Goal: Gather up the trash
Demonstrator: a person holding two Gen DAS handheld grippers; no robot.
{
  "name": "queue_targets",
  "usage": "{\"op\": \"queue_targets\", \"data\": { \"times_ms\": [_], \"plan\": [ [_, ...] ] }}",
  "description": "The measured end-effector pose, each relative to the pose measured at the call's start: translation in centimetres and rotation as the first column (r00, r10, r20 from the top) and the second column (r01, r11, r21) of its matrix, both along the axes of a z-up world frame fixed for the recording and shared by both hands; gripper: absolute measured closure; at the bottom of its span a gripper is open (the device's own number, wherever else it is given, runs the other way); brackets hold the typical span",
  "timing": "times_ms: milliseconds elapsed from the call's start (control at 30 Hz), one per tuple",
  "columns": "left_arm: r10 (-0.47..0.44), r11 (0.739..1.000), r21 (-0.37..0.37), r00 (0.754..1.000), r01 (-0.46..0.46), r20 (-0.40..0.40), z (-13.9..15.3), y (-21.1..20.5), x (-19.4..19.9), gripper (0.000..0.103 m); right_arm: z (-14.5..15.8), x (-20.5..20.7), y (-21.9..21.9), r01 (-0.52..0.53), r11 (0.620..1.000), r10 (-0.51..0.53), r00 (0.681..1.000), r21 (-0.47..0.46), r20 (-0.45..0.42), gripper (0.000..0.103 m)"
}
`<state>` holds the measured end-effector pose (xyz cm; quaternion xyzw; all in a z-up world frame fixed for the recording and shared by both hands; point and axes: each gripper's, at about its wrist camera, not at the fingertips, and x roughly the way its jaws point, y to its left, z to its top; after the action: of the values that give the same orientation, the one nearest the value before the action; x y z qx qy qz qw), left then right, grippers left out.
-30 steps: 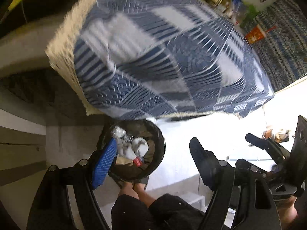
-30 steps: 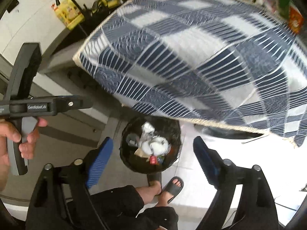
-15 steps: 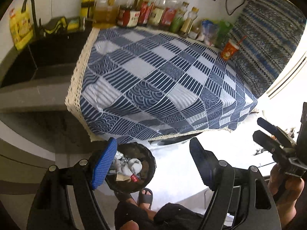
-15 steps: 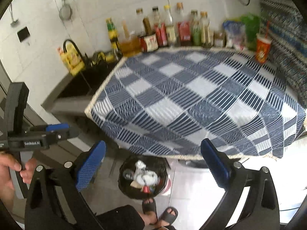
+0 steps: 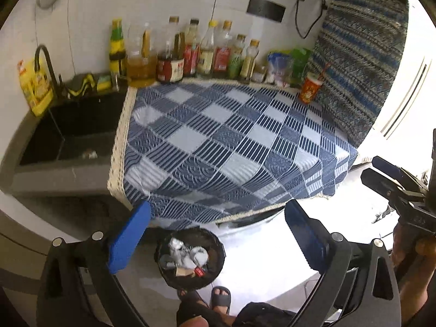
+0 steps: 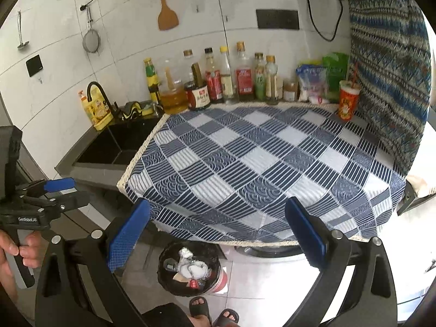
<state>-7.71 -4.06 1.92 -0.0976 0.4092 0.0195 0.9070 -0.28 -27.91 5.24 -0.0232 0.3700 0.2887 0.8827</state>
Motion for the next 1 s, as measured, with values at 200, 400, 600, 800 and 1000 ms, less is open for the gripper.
{"op": "queue_targets", "data": {
  "times_ms": [200,400,600,800,1000],
  "plan": [
    [-0.006,1.000,0.015,0.999,0.006,0.033,1.8,-0.5,0.4,0.007,2.3,-0.1,-0.2,0.000,1.000,-0.001,0.999,0.031,0.040,0.005],
    [0.004,1.000,0.023,0.998,-0.005,0.058,3.0,-0.7,0.1,0.007,3.2,0.1,-0.2,-0.007,0.999,0.005,0.999,0.038,0.044,0.005],
    [0.012,1.000,0.006,0.999,-0.012,0.045,2.9,-0.5,0.5,0.007,3.1,0.7,-0.2,-0.007,1.000,0.006,0.999,0.029,0.039,0.005],
    [0.015,1.000,0.005,0.999,-0.015,0.036,2.4,-0.5,0.8,0.007,2.7,1.0,0.0,-0.008,1.000,0.008,1.000,0.013,0.022,0.005],
    [0.014,1.000,0.010,0.999,-0.015,0.032,2.3,-0.7,1.0,0.007,2.5,1.5,0.0,-0.014,1.000,0.013,1.000,0.020,0.027,0.005]
  ]
}}
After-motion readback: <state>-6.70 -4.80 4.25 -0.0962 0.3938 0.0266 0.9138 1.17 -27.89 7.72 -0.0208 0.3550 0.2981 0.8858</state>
